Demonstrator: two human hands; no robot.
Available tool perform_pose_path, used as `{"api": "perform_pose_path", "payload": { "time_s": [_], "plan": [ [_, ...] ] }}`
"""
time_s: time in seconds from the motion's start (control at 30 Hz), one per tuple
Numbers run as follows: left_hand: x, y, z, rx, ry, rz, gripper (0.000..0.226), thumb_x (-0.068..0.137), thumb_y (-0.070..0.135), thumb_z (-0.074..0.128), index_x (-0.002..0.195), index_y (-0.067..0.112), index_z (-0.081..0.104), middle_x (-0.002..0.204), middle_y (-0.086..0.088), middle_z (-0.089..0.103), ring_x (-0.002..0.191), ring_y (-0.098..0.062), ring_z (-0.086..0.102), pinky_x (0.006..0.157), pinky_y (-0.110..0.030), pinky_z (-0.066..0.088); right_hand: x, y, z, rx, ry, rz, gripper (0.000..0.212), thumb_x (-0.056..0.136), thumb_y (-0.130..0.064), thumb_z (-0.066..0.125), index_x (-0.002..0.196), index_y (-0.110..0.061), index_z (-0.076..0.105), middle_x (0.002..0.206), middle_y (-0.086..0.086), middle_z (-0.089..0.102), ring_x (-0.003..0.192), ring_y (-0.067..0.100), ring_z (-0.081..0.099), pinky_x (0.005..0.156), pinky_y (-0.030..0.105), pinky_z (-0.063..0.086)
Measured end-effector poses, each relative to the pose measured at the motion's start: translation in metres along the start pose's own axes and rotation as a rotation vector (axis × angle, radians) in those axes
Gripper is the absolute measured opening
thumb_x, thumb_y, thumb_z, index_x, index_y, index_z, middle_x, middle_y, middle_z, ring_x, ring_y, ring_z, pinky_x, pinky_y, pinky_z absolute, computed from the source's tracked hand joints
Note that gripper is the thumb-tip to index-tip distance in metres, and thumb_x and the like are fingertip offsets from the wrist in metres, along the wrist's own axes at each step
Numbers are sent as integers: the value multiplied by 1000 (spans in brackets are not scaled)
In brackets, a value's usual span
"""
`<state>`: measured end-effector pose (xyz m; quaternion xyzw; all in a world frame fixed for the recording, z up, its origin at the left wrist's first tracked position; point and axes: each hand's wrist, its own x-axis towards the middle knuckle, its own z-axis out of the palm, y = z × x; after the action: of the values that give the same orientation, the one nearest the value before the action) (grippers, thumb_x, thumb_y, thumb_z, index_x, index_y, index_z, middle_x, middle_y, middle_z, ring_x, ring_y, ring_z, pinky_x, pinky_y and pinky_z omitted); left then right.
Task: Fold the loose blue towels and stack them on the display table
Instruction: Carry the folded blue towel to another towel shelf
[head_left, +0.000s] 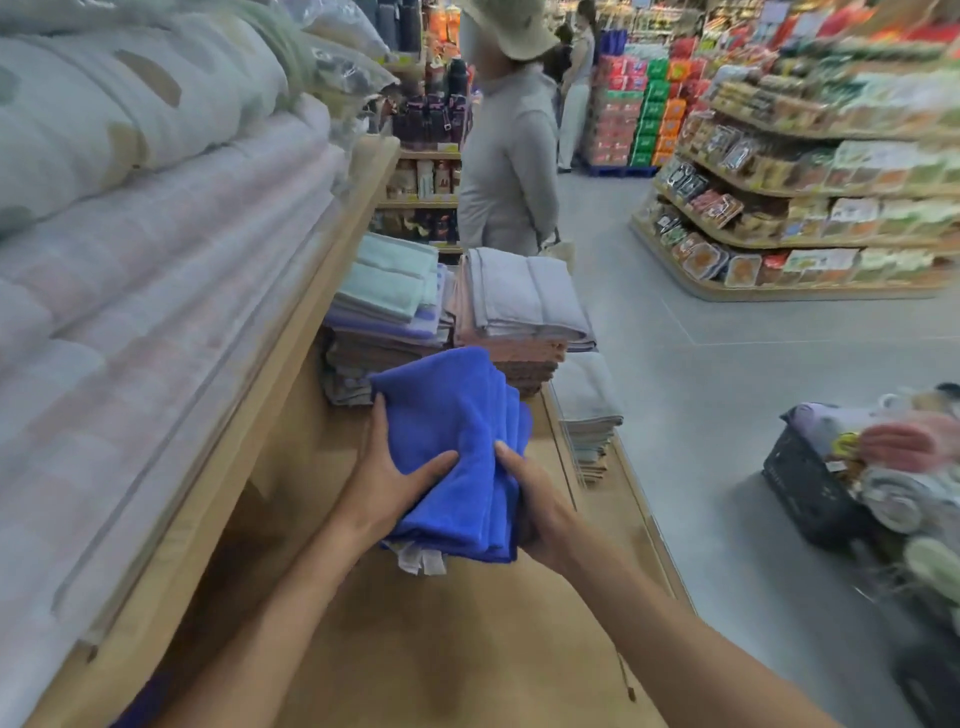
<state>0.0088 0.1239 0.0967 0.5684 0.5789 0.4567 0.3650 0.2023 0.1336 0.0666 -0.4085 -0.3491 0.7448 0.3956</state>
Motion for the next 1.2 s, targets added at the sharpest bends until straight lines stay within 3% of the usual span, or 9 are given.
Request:
{"api": "perform_pose_path", "payload": {
  "time_s": [0.17,0.3,0.43,0.57,0.8,0.93,1.07,1.2],
  "plan": [
    [-10,47,75,-54,-115,119,119,58,70,86,154,50,19,156,15,35,141,-3,40,115,-44,41,-64,-41,-68,8,51,-152,83,80,-57,77,147,-18,49,140,10,64,129,28,61,102,40,53],
    [-22,96,160,-32,-203,200,120,55,80,81,152,56,16,154,26,31,138,7,38,111,-34,41,-128,-71,-142,12,115,-256,71,91,-53,71,148,-17,49,143,11,61,132,29,59,100,35,54],
    [-44,142,261,-97,-311,279,103,60,68,83,145,57,25,146,25,41,133,7,43,107,-26,42,-197,-92,-226,34,215,-311,75,88,-57,73,148,-20,48,144,7,61,133,26,59,99,34,55],
    [-71,177,362,-146,-428,298,90,59,68,81,128,75,23,138,33,40,128,15,43,100,-16,38,-266,-104,-308,88,309,-315,82,84,-59,75,151,-20,46,145,6,60,133,25,59,97,33,56],
    [-114,205,509,-161,-630,227,115,56,69,80,152,47,20,154,18,35,137,0,42,113,-33,40,-354,-97,-431,206,448,-356,77,90,-53,73,152,-18,44,149,12,56,137,31,54,105,42,51],
    [-117,210,567,-150,-713,215,112,59,65,81,153,40,25,152,14,38,137,-3,44,114,-40,42,-370,-91,-485,241,521,-345,70,94,-50,70,151,-21,45,149,10,57,137,29,54,105,40,52],
    [-103,208,613,-141,-740,190,108,58,68,80,147,52,21,153,17,35,138,-2,42,116,-40,40,-369,-96,-528,233,564,-351,59,99,-47,65,150,-26,47,150,8,56,139,28,53,108,40,50],
    [-72,204,658,-151,-757,165,111,58,70,79,150,52,19,153,22,34,137,4,39,116,-36,38,-351,-115,-569,192,589,-336,62,93,-48,73,147,-30,49,148,5,58,137,28,55,114,48,43]
  ]
}}
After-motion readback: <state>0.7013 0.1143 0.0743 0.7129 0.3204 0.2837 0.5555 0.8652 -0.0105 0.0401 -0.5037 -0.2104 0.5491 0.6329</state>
